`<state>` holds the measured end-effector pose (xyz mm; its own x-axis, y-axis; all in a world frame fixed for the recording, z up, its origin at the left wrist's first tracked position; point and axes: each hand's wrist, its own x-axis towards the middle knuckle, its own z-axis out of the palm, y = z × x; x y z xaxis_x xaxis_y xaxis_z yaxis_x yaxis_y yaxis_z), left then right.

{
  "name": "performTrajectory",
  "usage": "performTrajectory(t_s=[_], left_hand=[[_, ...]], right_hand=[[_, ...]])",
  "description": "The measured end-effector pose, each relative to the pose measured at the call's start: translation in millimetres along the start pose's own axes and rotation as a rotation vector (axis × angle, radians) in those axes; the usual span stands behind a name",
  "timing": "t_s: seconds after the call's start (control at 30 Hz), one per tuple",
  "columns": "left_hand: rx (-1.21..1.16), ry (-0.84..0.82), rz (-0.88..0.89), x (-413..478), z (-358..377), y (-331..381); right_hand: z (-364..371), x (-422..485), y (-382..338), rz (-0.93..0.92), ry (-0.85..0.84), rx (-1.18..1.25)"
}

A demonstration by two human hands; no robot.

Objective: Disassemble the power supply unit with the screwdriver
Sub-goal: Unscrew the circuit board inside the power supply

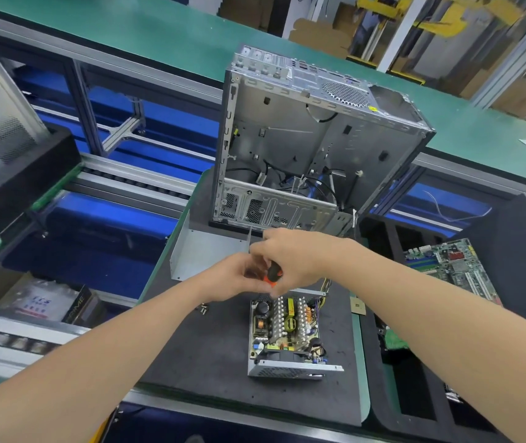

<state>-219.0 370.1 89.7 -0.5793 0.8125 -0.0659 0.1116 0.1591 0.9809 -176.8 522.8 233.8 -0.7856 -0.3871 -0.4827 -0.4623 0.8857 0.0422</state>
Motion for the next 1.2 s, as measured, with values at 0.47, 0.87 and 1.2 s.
performTrajectory(t_s=[0.47,0.87,1.2], left_hand=[[0.103,0.063,0.001,-8.4,-1.3,1.2],[0.763,0.174,-0.091,-49.0,44.6,-50.1],[0.764,0.186,-0.023,-48.4,48.3,-62.6]], right_hand=[[-4.4,-0.8,-5.5,0.190,0.108,0.028],[0.8,-6.7,-16.9,0.225,0.116,-0.068],[1.6,-8.9,-13.0,0.254,0.114,-0.035]])
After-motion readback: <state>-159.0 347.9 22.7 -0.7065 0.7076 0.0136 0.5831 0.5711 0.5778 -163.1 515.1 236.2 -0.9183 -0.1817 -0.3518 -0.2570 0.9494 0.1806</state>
